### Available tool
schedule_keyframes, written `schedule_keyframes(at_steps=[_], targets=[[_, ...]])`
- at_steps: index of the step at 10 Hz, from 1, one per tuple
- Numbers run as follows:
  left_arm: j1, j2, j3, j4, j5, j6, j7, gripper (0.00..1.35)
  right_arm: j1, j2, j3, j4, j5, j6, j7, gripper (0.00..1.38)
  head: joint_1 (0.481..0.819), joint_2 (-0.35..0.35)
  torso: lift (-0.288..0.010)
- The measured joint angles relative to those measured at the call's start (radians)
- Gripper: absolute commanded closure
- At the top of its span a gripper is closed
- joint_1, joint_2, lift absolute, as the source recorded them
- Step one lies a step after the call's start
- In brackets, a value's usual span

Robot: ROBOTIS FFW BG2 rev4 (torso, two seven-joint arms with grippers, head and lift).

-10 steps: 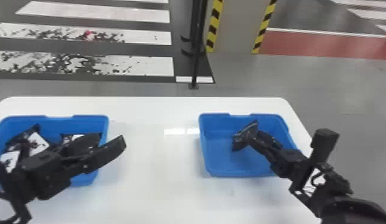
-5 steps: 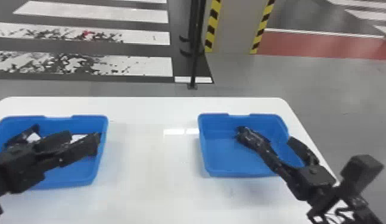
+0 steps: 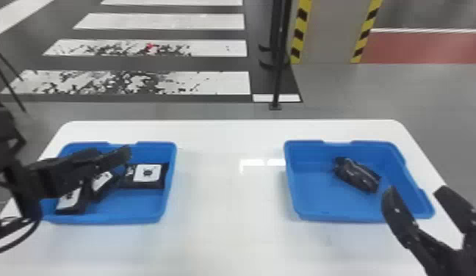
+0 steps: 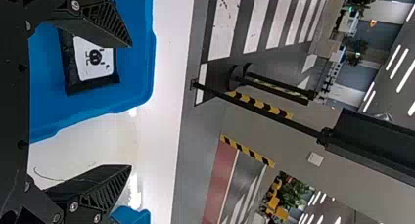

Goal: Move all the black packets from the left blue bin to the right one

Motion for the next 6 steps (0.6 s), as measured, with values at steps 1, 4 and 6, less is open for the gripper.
schedule_keyframes(at_steps=[1,4,6], targets=[[-0.043,0.008,-0.014,0.062,-0.028,0.008,0.0,0.17,0.033,0.0,0.02,-0.013,-0.023,-0.002,0.0,0.27,0.695,0.078,-0.14],[-0.163,0.021,-0.082,0.266,-0.121,0.025,0.0,0.18,0.086,0.0,0.042,-0.023,-0.062,-0.001,0.0,0.28,0.695,0.097,-0.14],[-0.233,0.009,-0.104,0.392,-0.199,0.035,0.012,0.18,0.09,0.0,0.042,-0.02,-0.071,0.007,0.0,0.28,0.695,0.109,-0.14]])
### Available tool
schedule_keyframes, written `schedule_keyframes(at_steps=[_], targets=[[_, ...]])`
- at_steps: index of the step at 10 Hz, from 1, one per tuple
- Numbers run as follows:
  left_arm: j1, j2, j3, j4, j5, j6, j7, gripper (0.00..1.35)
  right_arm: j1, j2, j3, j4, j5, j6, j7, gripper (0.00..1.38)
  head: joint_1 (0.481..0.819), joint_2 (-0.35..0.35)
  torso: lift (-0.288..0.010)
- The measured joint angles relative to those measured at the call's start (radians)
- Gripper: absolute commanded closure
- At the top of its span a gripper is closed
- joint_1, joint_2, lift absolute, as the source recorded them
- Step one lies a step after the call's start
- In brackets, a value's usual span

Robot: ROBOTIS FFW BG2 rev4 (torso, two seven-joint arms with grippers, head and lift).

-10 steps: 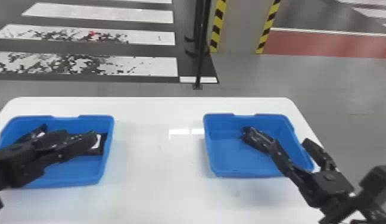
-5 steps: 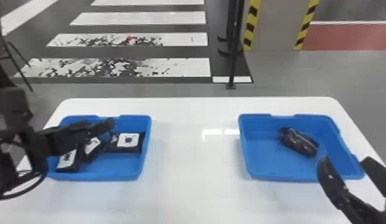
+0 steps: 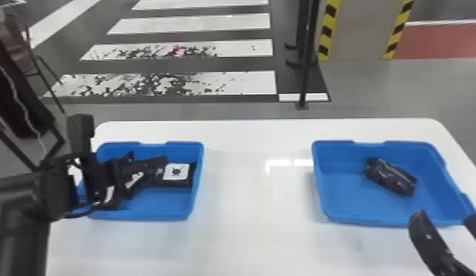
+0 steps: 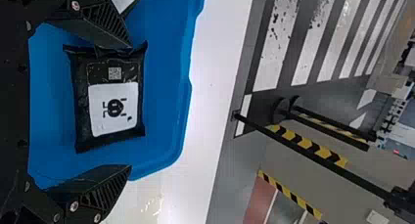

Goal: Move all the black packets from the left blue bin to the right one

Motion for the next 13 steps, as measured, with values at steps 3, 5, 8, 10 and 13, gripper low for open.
schedule_keyframes(at_steps=[3,5,8,10,13], targets=[[-0.107,0.008,-0.09,0.209,-0.034,-0.016,0.001,0.18,-0.005,0.0,0.004,0.008,-0.005,0.012,0.0,0.28,0.695,0.084,-0.14],[-0.141,-0.001,-0.099,0.276,-0.079,0.0,0.009,0.22,-0.009,0.0,0.014,0.016,-0.018,0.02,0.0,0.28,0.695,0.095,-0.14],[-0.175,-0.007,-0.101,0.341,-0.121,0.022,0.038,0.9,-0.01,0.0,0.021,0.024,-0.035,0.029,0.0,0.29,0.695,0.113,-0.14],[-0.186,-0.006,-0.102,0.367,-0.145,0.019,0.042,1.2,-0.008,0.0,0.021,0.026,-0.044,0.03,0.0,0.3,0.695,0.121,-0.14],[-0.172,0.008,-0.126,0.367,-0.166,0.001,0.021,1.2,0.006,0.0,0.021,0.021,-0.063,0.03,0.0,0.3,0.695,0.126,-0.14]])
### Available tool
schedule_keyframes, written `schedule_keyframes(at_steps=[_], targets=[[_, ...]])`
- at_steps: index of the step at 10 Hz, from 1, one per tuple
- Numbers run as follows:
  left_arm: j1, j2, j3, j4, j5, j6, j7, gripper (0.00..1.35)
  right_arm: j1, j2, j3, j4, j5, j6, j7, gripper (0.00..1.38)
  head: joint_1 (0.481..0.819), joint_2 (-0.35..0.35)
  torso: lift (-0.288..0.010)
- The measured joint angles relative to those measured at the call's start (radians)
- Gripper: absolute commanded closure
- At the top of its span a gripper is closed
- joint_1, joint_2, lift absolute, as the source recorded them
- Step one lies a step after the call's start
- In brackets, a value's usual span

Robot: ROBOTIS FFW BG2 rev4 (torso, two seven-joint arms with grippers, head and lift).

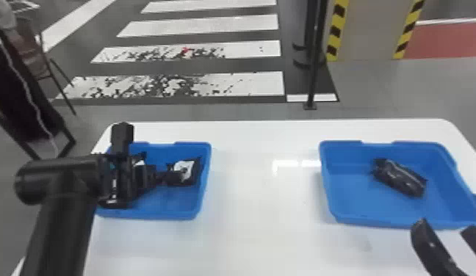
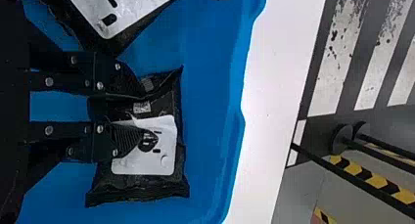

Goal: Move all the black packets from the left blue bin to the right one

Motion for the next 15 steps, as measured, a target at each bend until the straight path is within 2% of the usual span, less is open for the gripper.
schedule_keyframes(at_steps=[1,2,4,6,7,9,11,15], targets=[[0.009,0.007,-0.005,-0.01,-0.002,-0.01,-0.029,1.2,0.002,0.0,0.0,-0.002,-0.004,0.0,0.0,0.31,0.695,0.125,-0.14],[0.052,0.009,0.009,-0.09,0.008,-0.023,-0.048,1.2,0.004,0.0,0.0,-0.003,-0.007,0.0,0.0,0.31,0.695,0.123,-0.14],[0.182,0.01,0.051,-0.345,0.084,-0.006,-0.055,1.2,0.01,0.0,0.0,-0.012,-0.009,0.0,0.0,0.31,0.695,0.113,-0.14],[0.292,0.008,0.07,-0.548,0.174,-0.001,-0.059,1.2,0.011,0.0,0.003,-0.026,-0.011,0.007,0.004,0.31,0.695,0.09,-0.14],[0.349,0.003,0.071,-0.647,0.236,-0.007,-0.063,1.2,0.005,0.0,0.008,-0.04,-0.017,0.025,0.024,0.3,0.695,0.066,-0.14],[0.421,-0.016,0.052,-0.77,0.312,-0.019,-0.074,1.2,-0.021,0.0,0.02,-0.065,-0.02,0.077,0.067,0.3,0.695,0.025,-0.14],[0.447,-0.035,-0.001,-0.829,0.373,-0.033,-0.077,1.2,-0.067,0.0,0.04,-0.075,-0.02,0.128,0.105,0.3,0.695,-0.012,-0.14],[0.43,-0.056,-0.114,-0.84,0.43,-0.052,-0.077,1.2,-0.159,-0.01,0.085,-0.07,-0.023,0.205,0.158,0.31,0.695,-0.062,-0.14]])
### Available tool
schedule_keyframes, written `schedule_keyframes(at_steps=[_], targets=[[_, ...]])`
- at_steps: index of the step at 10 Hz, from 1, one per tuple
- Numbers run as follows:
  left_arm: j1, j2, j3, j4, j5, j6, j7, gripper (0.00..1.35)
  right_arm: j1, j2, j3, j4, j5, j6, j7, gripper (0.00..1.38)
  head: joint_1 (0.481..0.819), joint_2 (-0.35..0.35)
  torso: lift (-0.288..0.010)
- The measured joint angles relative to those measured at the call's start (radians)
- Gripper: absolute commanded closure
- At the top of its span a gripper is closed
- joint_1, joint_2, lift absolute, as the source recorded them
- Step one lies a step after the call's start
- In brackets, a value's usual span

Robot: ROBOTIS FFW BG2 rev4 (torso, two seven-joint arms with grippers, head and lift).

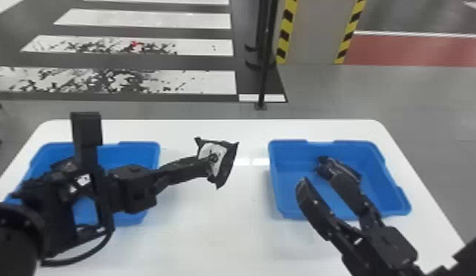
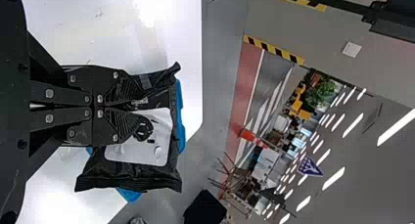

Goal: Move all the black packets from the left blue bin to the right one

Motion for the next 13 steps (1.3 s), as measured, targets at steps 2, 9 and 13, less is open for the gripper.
schedule_keyframes(at_steps=[2,9,13], targets=[[-0.015,-0.002,-0.056,0.0,0.005,0.0,0.001,1.2,-0.041,-0.013,0.042,0.016,-0.007,0.024,0.023,0.31,0.695,-0.065,-0.14],[-0.031,-0.01,-0.162,0.0,0.027,-0.01,0.001,1.2,-0.163,-0.025,0.112,0.115,-0.008,0.092,0.049,0.78,0.695,-0.077,-0.14],[-0.026,-0.011,-0.157,0.0,0.033,-0.015,0.002,1.2,-0.155,-0.025,0.112,0.114,-0.019,0.094,0.032,1.28,0.695,-0.081,-0.14]])
